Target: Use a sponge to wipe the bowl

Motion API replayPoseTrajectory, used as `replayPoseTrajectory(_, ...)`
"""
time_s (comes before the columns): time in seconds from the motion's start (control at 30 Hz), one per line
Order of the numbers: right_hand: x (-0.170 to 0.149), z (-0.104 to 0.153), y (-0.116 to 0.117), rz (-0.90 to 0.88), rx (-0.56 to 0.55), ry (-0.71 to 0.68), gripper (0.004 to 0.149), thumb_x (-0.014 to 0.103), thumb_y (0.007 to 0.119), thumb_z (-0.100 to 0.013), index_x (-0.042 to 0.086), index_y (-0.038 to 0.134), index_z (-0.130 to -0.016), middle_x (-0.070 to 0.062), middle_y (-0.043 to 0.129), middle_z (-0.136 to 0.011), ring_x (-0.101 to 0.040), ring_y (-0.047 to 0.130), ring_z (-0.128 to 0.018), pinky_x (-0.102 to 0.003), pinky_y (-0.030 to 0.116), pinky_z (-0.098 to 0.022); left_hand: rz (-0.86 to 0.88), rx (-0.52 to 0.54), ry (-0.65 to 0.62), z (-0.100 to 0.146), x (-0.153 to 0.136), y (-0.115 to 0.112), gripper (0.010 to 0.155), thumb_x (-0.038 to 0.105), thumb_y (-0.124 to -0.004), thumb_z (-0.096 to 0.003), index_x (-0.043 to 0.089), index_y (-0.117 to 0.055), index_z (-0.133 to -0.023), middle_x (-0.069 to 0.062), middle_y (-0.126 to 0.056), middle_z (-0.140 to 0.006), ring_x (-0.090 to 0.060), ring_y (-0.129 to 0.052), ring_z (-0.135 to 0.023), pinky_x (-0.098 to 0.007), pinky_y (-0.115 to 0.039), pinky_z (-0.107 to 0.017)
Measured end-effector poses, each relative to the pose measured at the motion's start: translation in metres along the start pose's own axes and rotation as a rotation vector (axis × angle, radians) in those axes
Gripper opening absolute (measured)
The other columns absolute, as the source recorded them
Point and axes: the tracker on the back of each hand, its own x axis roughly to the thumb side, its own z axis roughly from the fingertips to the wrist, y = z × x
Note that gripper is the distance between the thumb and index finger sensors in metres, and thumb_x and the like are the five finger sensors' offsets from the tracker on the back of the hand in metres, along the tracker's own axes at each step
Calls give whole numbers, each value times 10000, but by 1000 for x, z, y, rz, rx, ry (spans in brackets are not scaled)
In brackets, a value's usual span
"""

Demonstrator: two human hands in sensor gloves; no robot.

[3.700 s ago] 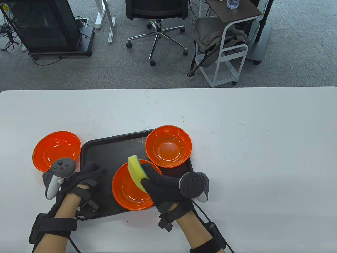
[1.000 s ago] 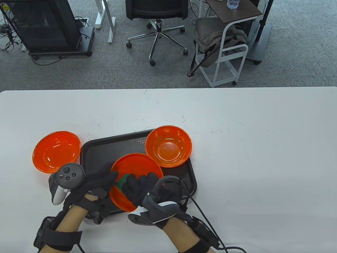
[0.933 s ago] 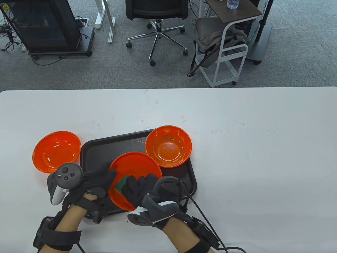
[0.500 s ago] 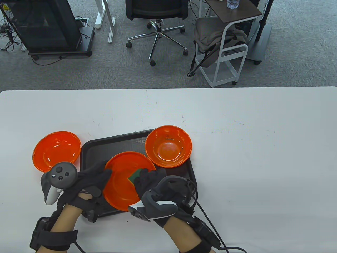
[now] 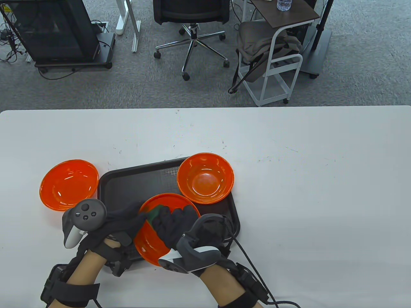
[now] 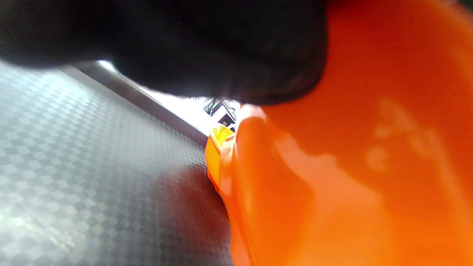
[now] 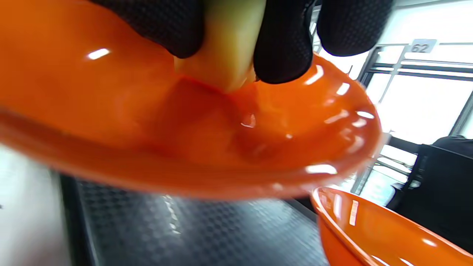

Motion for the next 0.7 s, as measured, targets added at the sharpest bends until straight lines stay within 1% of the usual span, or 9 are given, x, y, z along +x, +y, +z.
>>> replayPoseTrajectory(0.1,2,-1,0,-85,-6,-34,495,348,721,-618,174,521,-1036,-172,692,-1069,-324,836,-786,-587,693,-583,2,30,6,0,-1,1,543,450,-778,-521,109,-766,-943,-51,-983,-359,-131,-1013,-63,-330,-910,-97)
replayPoseTrajectory(0.13,3,-1,1,-151,-9,-49,496,346,721,-618,169,522,-1036,-179,697,-1063,-329,838,-783,-589,694,-581,1,43,9,1,-2,3,543,451,-778,-520,111,-766,-943,-49,-982,-360,-131,-1013,-65,-330,-910,-98)
replayPoseTrajectory(0.17,4,-1,2,-176,-9,-56,495,344,722,-618,166,524,-1035,-184,697,-1061,-332,840,-780,-590,696,-579,-1,55,12,1,-2,4,543,451,-778,-520,111,-765,-944,-50,-983,-361,-132,-1013,-66,-330,-910,-99)
replayPoseTrajectory(0.27,6,-2,2,-198,19,-68,489,338,722,-616,176,530,-1035,-178,697,-1065,-337,837,-784,-593,694,-579,-13,91,25,2,-5,10,542,449,-779,-520,114,-764,-946,-52,-983,-364,-135,-1013,-70,-334,-910,-103)
replayPoseTrajectory(0.37,8,-4,3,-232,98,-59,472,325,728,-610,184,559,-1027,-176,704,-1064,-359,809,-804,-607,672,-590,-35,130,34,4,-7,18,542,449,-781,-518,117,-767,-946,-56,-982,-366,-140,-1013,-73,-338,-909,-106)
replayPoseTrajectory(0.43,9,-5,4,-213,145,-45,465,316,731,-606,180,573,-1022,-180,707,-1063,-372,795,-812,-614,660,-594,-57,153,41,6,-9,23,540,449,-783,-517,117,-772,-943,-58,-983,-364,-141,-1013,-70,-338,-908,-105)
replayPoseTrajectory(0.57,6,-5,4,-83,249,49,459,315,731,-604,181,583,-1017,-182,707,-1063,-381,780,-820,-615,654,-592,-60,175,54,9,-11,31,538,447,-788,-515,114,-780,-937,-57,-984,-354,-139,-1011,-60,-335,-908,-96)
replayPoseTrajectory(0.6,4,-4,4,-64,264,84,461,317,730,-605,182,579,-1019,-182,701,-1067,-385,771,-826,-616,650,-594,-56,174,54,9,-11,32,536,445,-789,-515,115,-782,-936,-55,-984,-350,-135,-1009,-55,-333,-908,-92)
replayPoseTrajectory(0.7,-1,-3,7,-42,272,132,460,317,733,-606,179,581,-1018,-188,697,-1068,-392,754,-838,-618,643,-594,-54,146,48,8,-9,29,531,441,-796,-512,118,-787,-933,-50,-984,-336,-126,-1006,-40,-325,-909,-80)
